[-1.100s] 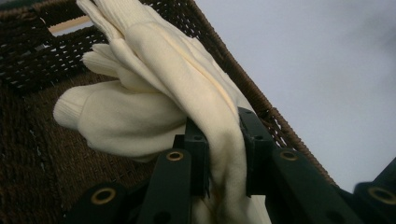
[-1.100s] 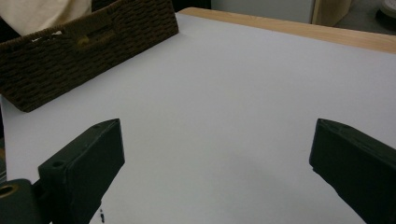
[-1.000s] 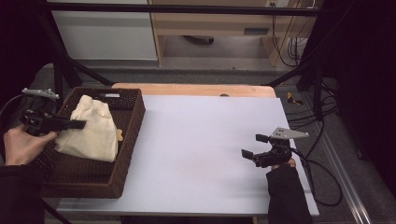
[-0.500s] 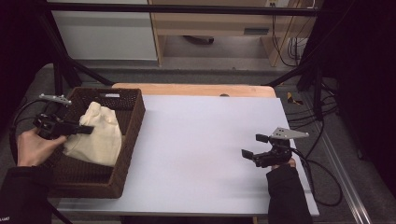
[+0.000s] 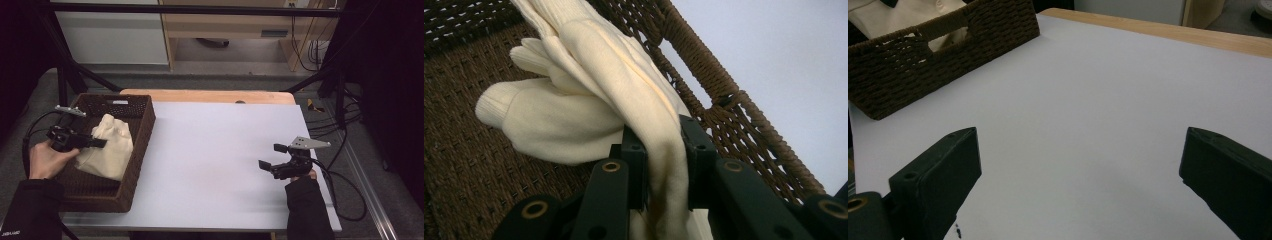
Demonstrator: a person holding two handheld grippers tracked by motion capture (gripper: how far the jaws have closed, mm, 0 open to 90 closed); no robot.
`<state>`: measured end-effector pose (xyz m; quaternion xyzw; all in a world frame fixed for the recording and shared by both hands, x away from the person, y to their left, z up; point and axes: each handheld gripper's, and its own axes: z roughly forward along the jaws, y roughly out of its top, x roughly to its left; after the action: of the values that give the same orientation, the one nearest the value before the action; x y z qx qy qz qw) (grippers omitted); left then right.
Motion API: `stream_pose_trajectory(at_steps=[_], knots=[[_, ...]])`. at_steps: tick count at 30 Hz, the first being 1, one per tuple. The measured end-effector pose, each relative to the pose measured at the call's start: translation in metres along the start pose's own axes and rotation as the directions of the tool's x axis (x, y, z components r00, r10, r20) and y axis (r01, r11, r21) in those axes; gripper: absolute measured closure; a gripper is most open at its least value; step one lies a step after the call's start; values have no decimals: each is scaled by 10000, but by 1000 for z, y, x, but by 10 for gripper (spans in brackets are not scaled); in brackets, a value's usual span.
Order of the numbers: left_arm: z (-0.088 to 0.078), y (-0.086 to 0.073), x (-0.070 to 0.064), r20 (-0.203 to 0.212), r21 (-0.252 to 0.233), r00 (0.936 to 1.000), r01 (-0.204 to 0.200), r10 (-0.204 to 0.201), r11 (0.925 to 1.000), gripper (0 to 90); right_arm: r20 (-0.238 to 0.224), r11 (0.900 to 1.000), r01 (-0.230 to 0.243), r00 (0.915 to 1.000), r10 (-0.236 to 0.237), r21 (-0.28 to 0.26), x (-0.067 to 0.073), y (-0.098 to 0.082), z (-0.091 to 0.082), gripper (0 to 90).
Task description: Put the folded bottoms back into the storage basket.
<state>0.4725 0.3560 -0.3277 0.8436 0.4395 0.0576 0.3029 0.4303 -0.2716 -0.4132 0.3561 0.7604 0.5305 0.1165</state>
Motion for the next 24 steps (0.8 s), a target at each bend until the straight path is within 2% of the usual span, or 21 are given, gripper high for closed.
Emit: stream_pose_trajectory(at_steps=[5,9,15,22,24], knots=[[6,-2,3,19,89,10000,79,-79,9999,755,2,10000,-3,10000,3,2,0,0,0,33],[8,-5,6,26,-35,9998,182,-182,9998,753,-10,10000,-1,10000,1,0,0,0,0,34],[10,-8,9,-310,50,9993,209,-208,9998,739,-9,10000,0,10000,0,2,0,0,0,33],[13,-18,21,-532,68,9967,615,-610,9981,728,-13,10000,-5,10000,5,7,0,0,0,33],[13,-21,25,-757,108,9947,713,-703,9974,695,-9,10000,-8,10000,8,6,0,0,1,33]])
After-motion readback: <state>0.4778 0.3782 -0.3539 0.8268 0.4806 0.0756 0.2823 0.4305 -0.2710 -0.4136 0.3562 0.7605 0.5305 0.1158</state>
